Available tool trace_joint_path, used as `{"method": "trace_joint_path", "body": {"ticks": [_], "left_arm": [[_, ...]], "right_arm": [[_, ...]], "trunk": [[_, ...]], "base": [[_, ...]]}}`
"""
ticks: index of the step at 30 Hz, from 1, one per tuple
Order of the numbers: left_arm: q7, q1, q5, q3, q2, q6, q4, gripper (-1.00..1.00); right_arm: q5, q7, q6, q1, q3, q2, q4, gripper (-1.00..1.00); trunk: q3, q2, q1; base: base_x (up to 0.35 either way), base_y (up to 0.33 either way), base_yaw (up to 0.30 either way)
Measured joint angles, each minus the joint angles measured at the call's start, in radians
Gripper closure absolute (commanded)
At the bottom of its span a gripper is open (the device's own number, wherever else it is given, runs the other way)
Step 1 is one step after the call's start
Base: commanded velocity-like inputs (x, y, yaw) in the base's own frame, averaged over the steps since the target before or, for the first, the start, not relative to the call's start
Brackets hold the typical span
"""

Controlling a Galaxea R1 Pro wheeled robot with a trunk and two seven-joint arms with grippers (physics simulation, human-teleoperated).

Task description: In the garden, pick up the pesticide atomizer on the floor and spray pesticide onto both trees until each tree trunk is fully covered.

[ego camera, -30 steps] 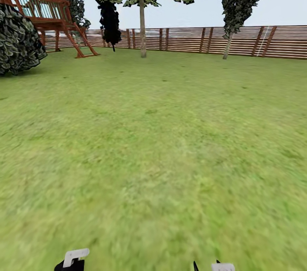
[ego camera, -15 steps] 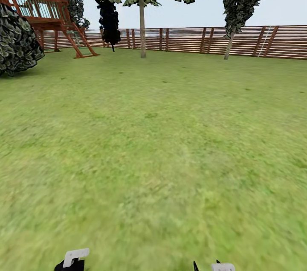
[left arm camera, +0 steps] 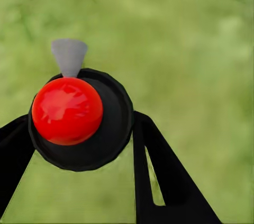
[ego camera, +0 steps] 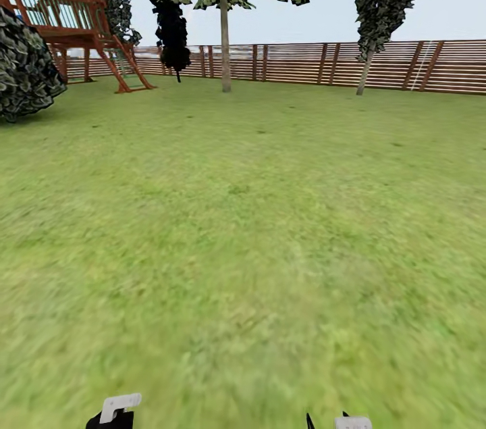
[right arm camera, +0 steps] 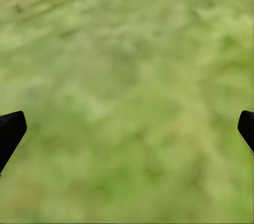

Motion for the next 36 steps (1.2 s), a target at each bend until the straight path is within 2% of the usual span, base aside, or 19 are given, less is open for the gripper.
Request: {"method": "trace_joint_path", "body": {"ticks": [36], "left_arm": [[0.0, 0.0, 0.0, 0.0, 0.0, 0.0, 0.0, 1.0]], "right_arm": [[0.0, 0.0, 0.0, 0.0, 0.0, 0.0, 0.0, -1.0]], "trunk": [[0.0, 0.0, 0.0]], "base": [[0.339, 0.0, 0.0]]}}
